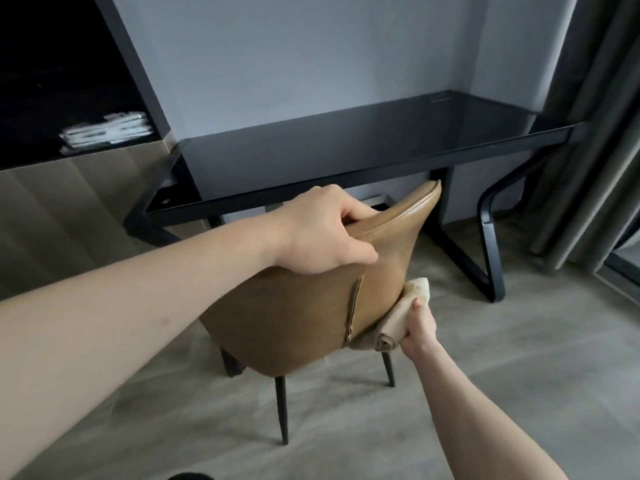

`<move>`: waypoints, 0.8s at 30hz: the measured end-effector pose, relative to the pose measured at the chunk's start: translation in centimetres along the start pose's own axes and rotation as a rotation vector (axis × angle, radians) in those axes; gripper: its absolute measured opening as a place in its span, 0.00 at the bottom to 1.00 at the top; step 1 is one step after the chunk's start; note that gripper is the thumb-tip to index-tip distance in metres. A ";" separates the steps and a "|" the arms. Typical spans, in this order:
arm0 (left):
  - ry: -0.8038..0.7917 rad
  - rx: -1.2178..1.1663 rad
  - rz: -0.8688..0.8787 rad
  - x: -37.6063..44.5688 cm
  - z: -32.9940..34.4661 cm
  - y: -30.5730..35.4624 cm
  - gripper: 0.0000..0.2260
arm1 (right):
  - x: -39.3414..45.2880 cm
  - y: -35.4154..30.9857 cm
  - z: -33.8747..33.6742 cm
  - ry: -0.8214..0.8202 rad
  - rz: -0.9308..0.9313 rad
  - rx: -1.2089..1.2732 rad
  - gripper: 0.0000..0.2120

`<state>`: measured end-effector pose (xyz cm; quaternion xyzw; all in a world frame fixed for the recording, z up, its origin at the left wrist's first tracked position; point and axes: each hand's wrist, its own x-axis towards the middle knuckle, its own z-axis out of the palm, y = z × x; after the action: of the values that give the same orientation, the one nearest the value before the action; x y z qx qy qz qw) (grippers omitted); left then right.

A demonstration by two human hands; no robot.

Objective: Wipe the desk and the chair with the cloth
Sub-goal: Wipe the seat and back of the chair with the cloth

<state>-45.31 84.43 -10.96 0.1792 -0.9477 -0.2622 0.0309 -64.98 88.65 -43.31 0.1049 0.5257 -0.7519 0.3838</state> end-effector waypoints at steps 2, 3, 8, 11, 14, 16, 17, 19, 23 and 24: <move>0.015 0.007 -0.007 -0.3 0.0 0.1 0.11 | -2.2 -2.0 0.9 -0.008 -0.134 -0.100 0.11; 0.022 0.010 -0.010 -0.4 0.0 0.2 0.11 | -3.5 -3.1 1.3 -0.011 -0.183 -0.133 0.11; 0.044 0.011 -0.005 -1.0 0.0 0.5 0.08 | -9.8 -6.9 3.1 -0.128 -0.350 -0.100 0.28; 0.057 0.006 0.005 -1.2 0.1 0.6 0.09 | -11.3 -7.9 3.0 -0.183 -0.407 -0.024 0.34; 0.060 0.017 0.001 -1.1 0.1 0.6 0.09 | -10.9 -7.2 2.7 -0.112 -0.437 -0.082 0.27; 0.057 0.020 0.001 -1.0 0.2 0.5 0.09 | -10.1 -5.9 2.9 -0.111 -0.479 -0.202 0.28; 0.051 0.018 0.002 -1.0 0.3 0.5 0.09 | -9.3 -5.2 3.0 -0.121 -0.447 -0.218 0.29; 0.043 0.007 0.007 -0.8 0.3 0.5 0.09 | -7.8 -4.3 3.4 -0.086 -0.312 -0.188 0.33; 0.045 0.015 0.011 -0.2 0.3 0.3 0.08 | -5.5 -3.4 4.1 -0.033 -0.183 -0.062 0.36; 0.045 0.015 0.004 0.0 0.3 0.2 0.08 | -5.3 -3.4 4.4 -0.031 -0.176 -0.037 0.31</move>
<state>-45.38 84.76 -11.09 0.1835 -0.9491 -0.2508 0.0512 -62.58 87.81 -36.08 0.0396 0.5407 -0.7744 0.3262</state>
